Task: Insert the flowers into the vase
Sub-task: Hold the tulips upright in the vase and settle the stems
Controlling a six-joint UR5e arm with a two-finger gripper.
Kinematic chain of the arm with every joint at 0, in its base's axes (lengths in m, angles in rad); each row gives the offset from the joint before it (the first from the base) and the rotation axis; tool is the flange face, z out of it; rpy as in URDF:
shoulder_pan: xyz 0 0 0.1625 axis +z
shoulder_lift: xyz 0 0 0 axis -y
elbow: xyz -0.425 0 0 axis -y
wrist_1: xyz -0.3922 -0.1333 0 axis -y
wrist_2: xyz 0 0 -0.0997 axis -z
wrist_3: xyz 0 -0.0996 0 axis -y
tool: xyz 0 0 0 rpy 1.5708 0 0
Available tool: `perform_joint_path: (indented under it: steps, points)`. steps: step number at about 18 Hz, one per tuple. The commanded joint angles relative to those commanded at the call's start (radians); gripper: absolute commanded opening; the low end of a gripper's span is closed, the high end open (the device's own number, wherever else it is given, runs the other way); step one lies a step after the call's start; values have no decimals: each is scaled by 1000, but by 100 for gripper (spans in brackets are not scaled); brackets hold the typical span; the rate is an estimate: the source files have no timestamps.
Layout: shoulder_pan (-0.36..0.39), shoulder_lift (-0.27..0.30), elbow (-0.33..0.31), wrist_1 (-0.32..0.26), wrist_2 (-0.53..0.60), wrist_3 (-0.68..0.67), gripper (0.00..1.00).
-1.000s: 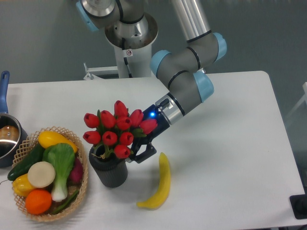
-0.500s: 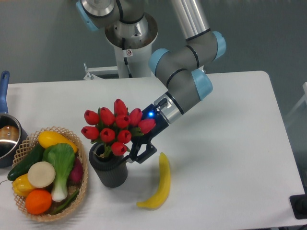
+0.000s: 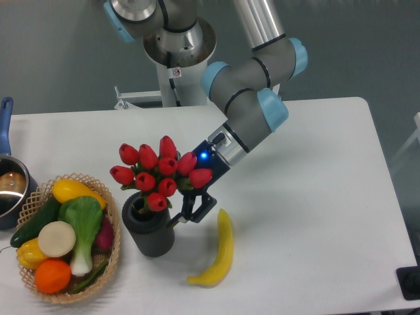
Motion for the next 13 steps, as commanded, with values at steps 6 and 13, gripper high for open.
perform_joint_path:
  steps: [6,13]
  points:
    - [-2,-3,18,0,15,-37,99]
    - [-11,-5,23,-2,86,-44,99]
